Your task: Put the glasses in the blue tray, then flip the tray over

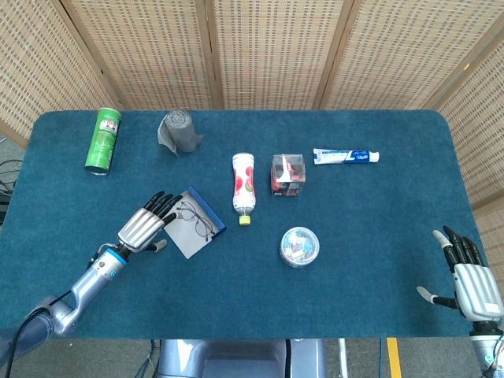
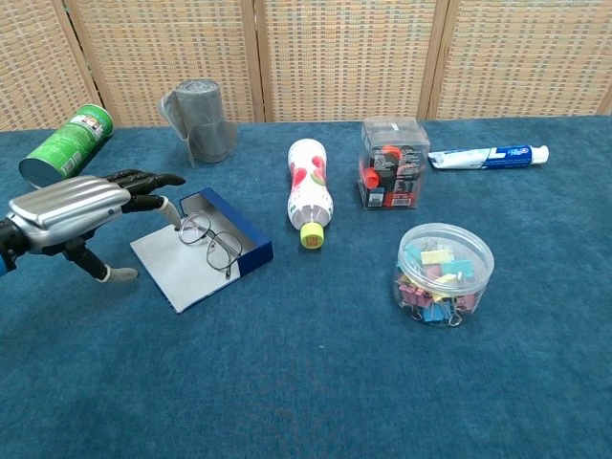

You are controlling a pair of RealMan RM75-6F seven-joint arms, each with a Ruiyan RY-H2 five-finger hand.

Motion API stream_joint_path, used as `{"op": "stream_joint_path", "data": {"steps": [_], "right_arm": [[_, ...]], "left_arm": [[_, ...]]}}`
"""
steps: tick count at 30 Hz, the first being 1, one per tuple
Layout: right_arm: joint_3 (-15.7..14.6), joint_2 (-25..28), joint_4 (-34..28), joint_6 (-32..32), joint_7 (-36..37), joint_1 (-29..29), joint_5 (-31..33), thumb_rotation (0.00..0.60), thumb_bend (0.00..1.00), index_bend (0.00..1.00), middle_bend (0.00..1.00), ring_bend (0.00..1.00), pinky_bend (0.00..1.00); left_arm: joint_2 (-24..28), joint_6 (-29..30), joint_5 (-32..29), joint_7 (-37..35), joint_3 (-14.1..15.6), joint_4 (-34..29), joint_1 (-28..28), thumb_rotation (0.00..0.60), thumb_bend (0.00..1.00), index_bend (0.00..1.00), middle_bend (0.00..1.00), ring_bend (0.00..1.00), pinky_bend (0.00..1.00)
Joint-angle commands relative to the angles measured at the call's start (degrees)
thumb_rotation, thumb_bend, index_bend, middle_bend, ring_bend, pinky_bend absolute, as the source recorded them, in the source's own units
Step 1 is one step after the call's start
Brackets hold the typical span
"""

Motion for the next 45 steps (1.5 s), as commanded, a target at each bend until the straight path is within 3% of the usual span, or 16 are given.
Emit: {"op": "stream_joint_path", "data": {"steps": [1, 10, 45], "right_arm": [[-0.01, 0.01, 0.02, -0.03, 0.02, 0.01, 0.00, 0.600, 0.00, 0.00, 0.00, 0.00, 0.00], [-0.07, 0.10, 0.02, -0.14, 0.16, 0.05, -0.06, 0.600, 0.00, 0.00, 0.00, 0.00, 0.00], [-0.11, 0.16, 0.01, -0.24, 0.41, 0.08, -0.02, 0.600, 0.00, 0.00, 0.00, 0.00, 0.00]], "left_arm": [[-0.39, 0.22, 0.25, -0.30, 0.20, 0.56, 0.25, 0.600, 0.26, 0.27, 0.00, 0.00, 0.00], [-2.87, -0.01, 0.44, -1.96, 0.10, 4.17, 0.38, 0.600, 0.33, 0.27, 0.00, 0.00, 0.00], [-5.38, -2.77, 0.03, -4.28, -0.17, 9.38, 0.00, 0.600, 0.33, 0.33, 0.00, 0.00, 0.00]]}}
